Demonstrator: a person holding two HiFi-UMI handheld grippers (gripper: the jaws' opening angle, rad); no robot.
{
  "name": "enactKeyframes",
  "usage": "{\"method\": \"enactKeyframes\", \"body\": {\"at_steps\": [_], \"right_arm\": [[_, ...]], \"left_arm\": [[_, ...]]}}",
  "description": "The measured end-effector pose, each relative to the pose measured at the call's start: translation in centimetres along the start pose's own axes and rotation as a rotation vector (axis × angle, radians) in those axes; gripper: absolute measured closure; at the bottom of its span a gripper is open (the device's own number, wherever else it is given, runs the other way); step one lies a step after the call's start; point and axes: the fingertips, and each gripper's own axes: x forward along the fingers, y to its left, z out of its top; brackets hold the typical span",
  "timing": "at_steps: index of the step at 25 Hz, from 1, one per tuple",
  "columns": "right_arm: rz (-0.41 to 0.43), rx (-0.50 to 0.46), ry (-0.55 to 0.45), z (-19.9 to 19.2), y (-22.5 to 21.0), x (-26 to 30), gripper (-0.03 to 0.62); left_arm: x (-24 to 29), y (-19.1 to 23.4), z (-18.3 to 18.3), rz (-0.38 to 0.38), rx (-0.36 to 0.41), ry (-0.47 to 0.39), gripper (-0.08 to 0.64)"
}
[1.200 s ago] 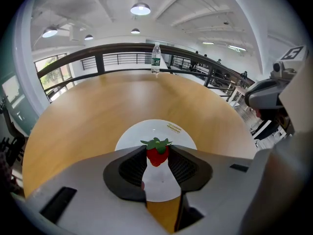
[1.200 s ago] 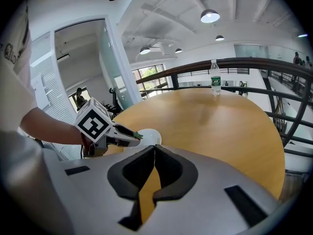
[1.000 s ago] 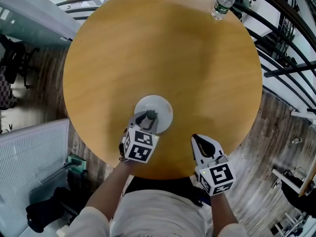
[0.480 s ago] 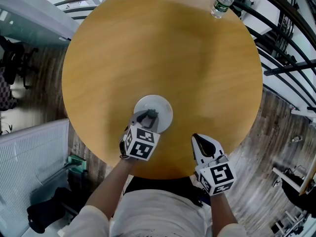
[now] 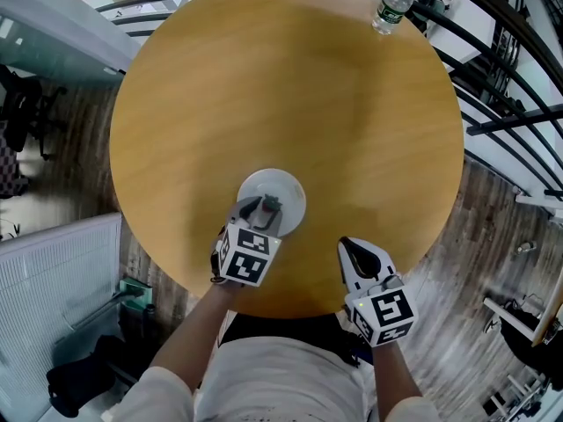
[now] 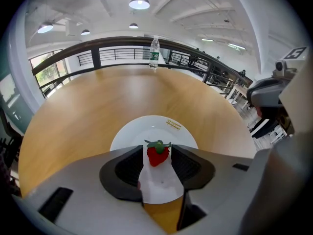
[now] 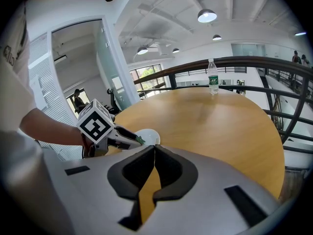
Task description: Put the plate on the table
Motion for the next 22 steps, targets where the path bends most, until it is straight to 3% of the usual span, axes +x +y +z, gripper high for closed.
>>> {"method": "enactKeyframes", "body": {"at_steps": [8,13,19,22], "right_arm": [[0.004,-0.04,-0.032,1.8,1.0,-1.6,0.568],[0.023,-0.083,-0.061,3.5,2.6,-3.1,0.568],[0.033,-0.125,-0.097,5.5,4.4,-5.5,0.568],[0.037,-0.112,-0.119,6.2,5.1,-7.0,0.568]], "left_arm": [[-5.1,-0.6,1.9,-0.005,-0.04,-0.113,0.371],[-10.1,-1.4,2.6,0.033,-0.019,-0.209,0.456],[-16.9,-2.7,2.7,0.035,-0.126,-0.323,0.525],[-20.4,-3.6,3.0,0.044,-0.132,-0.376,0.534]]}}
